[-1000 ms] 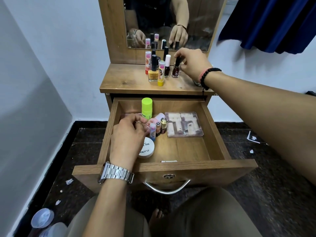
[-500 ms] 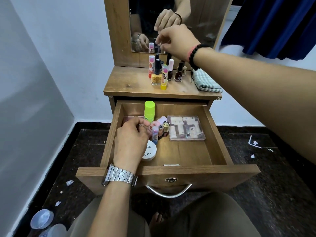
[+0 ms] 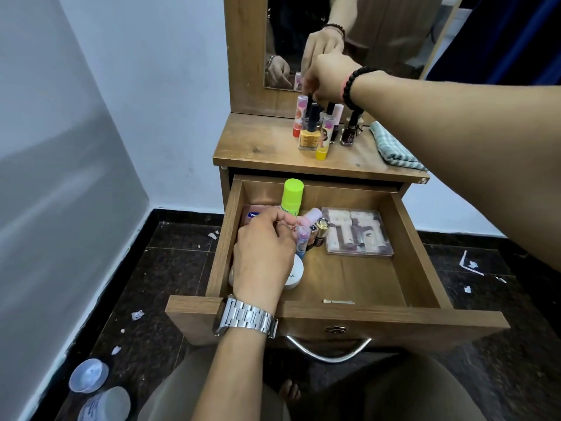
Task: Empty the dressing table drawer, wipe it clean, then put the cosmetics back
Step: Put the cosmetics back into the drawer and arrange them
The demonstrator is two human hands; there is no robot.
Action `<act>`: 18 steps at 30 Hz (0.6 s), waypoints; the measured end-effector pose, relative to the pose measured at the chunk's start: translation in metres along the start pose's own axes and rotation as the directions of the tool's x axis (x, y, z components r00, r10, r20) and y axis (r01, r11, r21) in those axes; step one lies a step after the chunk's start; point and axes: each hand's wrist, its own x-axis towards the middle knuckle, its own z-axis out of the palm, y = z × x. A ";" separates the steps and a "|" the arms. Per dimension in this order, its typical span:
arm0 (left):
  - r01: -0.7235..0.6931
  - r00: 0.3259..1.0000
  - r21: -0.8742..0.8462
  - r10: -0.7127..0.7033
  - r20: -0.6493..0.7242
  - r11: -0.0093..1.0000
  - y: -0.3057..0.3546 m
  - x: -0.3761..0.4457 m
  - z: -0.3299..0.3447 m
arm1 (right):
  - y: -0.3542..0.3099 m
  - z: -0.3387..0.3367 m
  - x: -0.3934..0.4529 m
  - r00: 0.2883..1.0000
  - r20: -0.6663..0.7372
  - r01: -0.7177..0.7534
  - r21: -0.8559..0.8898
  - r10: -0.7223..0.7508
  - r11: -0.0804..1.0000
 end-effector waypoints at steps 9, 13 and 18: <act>-0.003 1.000 -0.060 0.003 0.004 0.998 -0.003 0.003 0.003 | 0.064 0.015 0.069 0.351 -0.197 0.909 -0.162 -0.915 0.384; 0.000 1.000 -0.049 0.001 0.008 0.999 -0.004 0.002 0.002 | 0.108 0.019 0.123 0.036 -0.319 0.994 -0.091 -0.947 0.068; -0.017 1.000 -0.009 0.017 0.002 1.000 -0.002 0.002 0.000 | 0.022 -0.036 -0.034 0.863 -0.501 0.119 0.094 -0.057 0.988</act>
